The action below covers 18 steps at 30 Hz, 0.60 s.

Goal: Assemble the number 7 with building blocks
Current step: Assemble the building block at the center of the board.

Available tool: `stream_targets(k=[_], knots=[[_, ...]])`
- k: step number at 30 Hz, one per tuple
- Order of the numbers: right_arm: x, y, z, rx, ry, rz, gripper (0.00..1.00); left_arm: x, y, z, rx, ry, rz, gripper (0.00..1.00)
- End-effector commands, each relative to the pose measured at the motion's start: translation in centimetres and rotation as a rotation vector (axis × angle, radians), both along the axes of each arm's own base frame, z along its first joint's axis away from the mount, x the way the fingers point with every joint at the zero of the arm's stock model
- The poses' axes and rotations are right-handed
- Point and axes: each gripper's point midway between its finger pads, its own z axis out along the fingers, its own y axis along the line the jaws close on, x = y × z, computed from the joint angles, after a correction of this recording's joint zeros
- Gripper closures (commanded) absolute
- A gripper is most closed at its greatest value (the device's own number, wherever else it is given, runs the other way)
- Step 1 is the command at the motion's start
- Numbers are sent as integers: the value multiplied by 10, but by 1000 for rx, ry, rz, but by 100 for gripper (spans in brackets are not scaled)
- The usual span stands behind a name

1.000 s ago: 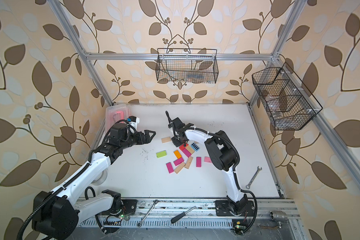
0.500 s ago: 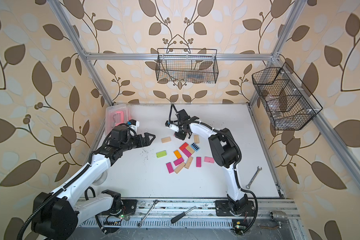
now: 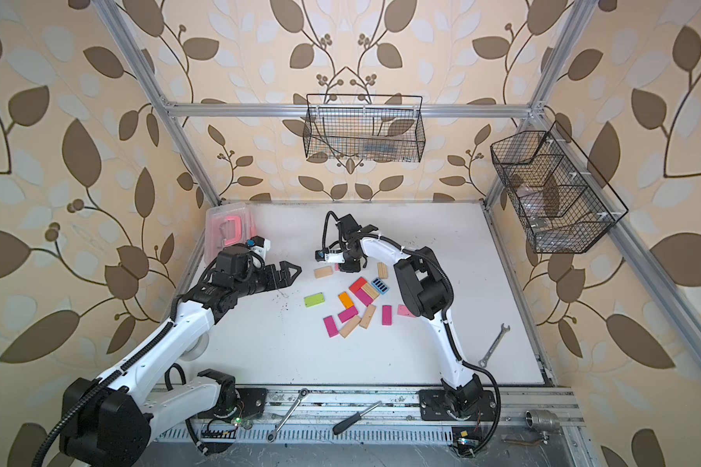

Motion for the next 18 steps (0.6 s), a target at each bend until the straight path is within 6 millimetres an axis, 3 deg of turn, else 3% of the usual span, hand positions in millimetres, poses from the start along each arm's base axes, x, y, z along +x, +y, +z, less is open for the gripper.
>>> stream_targets(k=[1, 10, 18], knots=[[-33, -6, -23, -48, 101, 154, 77, 0, 0, 17, 12, -46, 5, 1], [-51, 19, -27, -25, 109, 220, 75, -5, 5, 34, 27, -65, 16, 1], [-56, 57, -30, 10, 147, 101, 69, -13, 14, 53, 47, -114, 45, 1]])
